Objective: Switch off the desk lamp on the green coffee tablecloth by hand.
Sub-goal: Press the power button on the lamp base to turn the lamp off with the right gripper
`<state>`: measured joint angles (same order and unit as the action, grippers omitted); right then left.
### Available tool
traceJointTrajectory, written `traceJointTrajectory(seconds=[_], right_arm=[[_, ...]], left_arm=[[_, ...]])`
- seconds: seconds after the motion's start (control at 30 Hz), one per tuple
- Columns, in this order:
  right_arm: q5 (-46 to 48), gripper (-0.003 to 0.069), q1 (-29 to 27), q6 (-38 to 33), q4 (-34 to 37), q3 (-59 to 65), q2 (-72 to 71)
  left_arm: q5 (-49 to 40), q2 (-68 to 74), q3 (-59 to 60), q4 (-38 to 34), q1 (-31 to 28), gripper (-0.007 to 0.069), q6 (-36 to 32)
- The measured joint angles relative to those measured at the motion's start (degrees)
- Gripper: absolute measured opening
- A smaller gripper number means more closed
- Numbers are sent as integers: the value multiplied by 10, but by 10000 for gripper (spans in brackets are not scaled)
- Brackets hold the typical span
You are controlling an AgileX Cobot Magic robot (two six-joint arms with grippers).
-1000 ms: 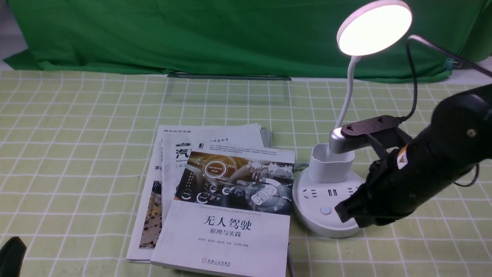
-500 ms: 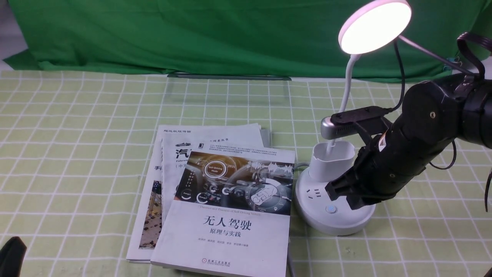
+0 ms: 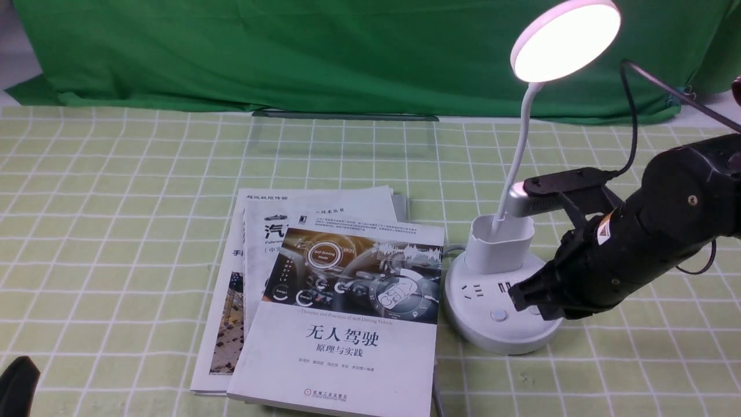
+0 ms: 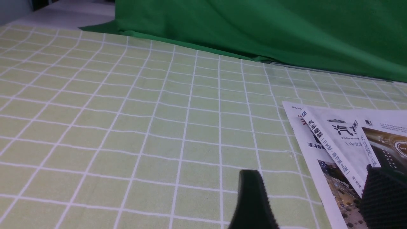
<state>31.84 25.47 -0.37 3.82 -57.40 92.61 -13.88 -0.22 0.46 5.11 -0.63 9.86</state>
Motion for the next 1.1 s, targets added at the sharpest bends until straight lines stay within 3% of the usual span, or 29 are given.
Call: traceJointTrajectory(seconds=[0.2,1.1], right_arm=[[-64,50,-14,4,-2,2,8],[-102,50,-15,4,-1,-9,86]], left_arm=[[0,0,0,0,0,410,0],[0,0,0,0,0,410,0]])
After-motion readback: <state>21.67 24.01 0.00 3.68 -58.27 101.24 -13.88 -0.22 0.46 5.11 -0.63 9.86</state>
